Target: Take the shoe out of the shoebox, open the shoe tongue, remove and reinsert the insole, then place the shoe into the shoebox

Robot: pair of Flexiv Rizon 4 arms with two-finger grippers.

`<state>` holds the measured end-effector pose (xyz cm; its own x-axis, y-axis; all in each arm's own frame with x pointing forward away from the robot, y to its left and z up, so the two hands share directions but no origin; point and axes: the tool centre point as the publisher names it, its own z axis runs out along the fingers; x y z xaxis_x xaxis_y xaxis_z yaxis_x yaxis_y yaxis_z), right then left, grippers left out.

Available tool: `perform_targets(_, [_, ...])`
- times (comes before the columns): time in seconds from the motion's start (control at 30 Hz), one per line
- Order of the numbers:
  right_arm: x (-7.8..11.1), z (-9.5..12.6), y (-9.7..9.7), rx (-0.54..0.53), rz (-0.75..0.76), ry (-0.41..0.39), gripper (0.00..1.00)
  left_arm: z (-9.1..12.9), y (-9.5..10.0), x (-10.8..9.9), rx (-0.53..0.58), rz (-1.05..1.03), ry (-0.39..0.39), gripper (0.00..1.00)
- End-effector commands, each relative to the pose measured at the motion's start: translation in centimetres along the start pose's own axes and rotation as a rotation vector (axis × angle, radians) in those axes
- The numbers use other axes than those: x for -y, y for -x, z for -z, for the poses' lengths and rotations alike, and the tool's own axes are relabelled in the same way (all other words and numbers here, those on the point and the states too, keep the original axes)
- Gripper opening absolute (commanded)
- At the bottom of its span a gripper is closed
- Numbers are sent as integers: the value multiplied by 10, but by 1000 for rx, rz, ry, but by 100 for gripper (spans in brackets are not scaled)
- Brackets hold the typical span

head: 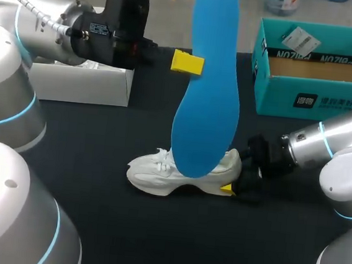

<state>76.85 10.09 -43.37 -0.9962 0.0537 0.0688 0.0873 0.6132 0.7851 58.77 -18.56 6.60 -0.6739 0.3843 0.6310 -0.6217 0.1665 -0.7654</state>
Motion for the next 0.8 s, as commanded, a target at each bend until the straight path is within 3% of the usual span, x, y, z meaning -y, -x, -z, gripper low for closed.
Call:
perform_targets(0.03, [3, -5, -2, 3, 0, -1, 100, -1, 2, 0, -3, -1, 0, 0])
perform_targets(0.17, [3, -5, -2, 3, 0, -1, 100, -1, 2, 0, -3, -1, 0, 0])
perform_targets(0.8, [-24, 31, -5, -13, -105, -366, 100, -1, 2, 0, -3, -1, 0, 0])
